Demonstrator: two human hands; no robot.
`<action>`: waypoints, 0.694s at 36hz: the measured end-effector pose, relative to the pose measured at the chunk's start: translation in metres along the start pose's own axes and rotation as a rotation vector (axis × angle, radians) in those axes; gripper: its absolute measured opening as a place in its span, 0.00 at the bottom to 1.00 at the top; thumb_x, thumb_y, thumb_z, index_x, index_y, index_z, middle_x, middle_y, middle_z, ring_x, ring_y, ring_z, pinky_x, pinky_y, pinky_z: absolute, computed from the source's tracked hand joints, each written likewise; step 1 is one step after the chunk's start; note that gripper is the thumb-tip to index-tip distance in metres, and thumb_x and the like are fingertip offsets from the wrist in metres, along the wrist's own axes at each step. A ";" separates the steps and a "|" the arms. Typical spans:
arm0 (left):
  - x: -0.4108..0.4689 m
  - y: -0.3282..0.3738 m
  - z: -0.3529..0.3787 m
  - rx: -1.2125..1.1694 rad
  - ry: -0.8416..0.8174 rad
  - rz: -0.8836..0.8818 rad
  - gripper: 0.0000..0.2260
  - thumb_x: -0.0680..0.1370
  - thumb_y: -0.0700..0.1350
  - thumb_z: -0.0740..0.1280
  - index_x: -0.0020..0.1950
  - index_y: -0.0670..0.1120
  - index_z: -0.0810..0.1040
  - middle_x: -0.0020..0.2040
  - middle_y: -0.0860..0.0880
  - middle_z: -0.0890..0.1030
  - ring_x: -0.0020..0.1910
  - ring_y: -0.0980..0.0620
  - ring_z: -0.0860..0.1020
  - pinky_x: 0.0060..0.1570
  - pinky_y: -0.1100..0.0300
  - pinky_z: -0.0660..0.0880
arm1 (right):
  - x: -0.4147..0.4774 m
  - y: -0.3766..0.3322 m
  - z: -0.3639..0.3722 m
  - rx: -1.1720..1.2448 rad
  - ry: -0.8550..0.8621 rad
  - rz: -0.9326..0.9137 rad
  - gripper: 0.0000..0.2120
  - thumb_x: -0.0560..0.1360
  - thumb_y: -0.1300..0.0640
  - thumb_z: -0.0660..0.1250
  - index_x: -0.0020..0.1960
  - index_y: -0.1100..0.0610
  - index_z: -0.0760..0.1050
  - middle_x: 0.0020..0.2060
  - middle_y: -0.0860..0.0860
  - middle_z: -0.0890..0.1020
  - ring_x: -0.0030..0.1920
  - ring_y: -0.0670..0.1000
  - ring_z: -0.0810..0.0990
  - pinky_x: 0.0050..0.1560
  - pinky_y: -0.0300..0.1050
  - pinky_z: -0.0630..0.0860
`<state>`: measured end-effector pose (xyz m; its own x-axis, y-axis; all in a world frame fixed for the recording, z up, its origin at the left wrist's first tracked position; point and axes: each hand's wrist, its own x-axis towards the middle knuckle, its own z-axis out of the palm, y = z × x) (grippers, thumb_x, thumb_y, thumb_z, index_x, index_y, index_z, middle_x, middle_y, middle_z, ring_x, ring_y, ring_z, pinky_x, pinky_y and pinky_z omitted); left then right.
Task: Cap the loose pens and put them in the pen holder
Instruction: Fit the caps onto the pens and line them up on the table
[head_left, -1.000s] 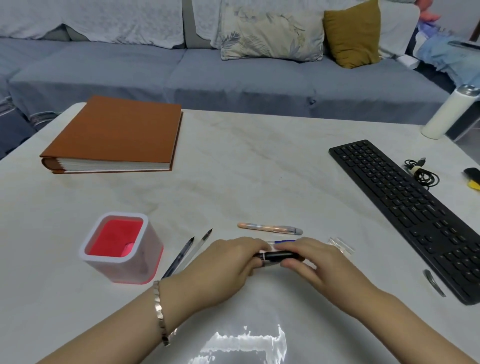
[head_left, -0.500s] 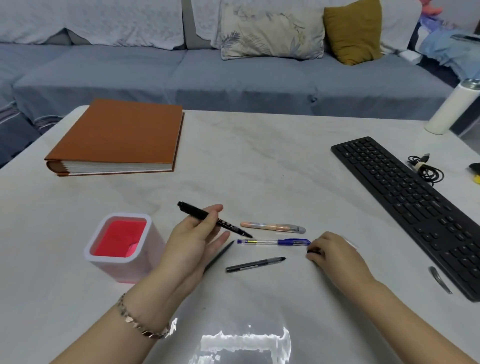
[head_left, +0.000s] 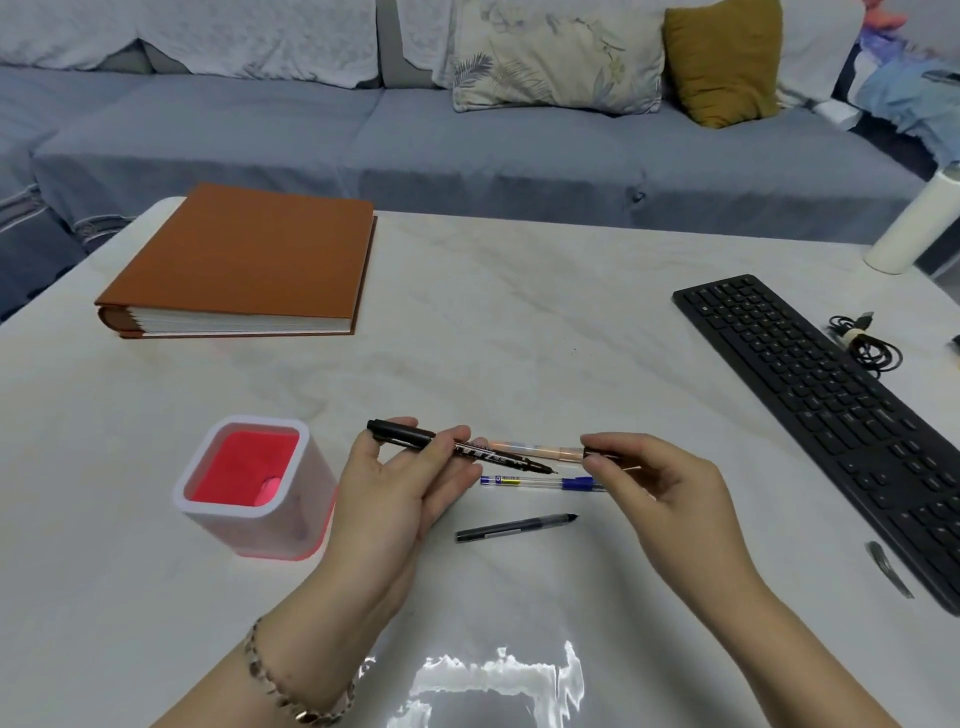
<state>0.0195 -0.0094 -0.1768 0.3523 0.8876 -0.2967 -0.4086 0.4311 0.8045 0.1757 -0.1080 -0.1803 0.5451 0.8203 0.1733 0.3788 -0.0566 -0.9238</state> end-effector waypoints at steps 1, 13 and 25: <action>-0.001 0.000 0.000 0.000 0.005 0.009 0.08 0.74 0.35 0.64 0.48 0.45 0.69 0.37 0.47 0.86 0.39 0.51 0.84 0.35 0.65 0.80 | -0.001 -0.002 0.001 -0.007 0.000 -0.009 0.15 0.69 0.63 0.69 0.37 0.41 0.78 0.36 0.30 0.82 0.39 0.39 0.80 0.40 0.25 0.72; -0.006 -0.001 0.005 -0.007 -0.032 0.008 0.07 0.75 0.35 0.63 0.46 0.45 0.67 0.35 0.50 0.86 0.37 0.53 0.84 0.32 0.67 0.79 | -0.006 -0.002 0.006 0.010 -0.006 -0.017 0.16 0.68 0.63 0.70 0.35 0.40 0.79 0.38 0.34 0.83 0.40 0.47 0.80 0.42 0.27 0.73; -0.013 -0.006 0.003 0.127 -0.120 -0.016 0.10 0.70 0.31 0.66 0.37 0.43 0.68 0.38 0.40 0.84 0.36 0.47 0.84 0.32 0.61 0.81 | -0.013 0.003 0.003 0.064 -0.063 0.009 0.17 0.69 0.67 0.69 0.36 0.43 0.79 0.29 0.36 0.83 0.33 0.39 0.81 0.39 0.27 0.75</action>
<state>0.0195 -0.0238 -0.1760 0.4589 0.8517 -0.2529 -0.2948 0.4145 0.8610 0.1674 -0.1167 -0.1862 0.4995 0.8540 0.1454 0.3245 -0.0289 -0.9454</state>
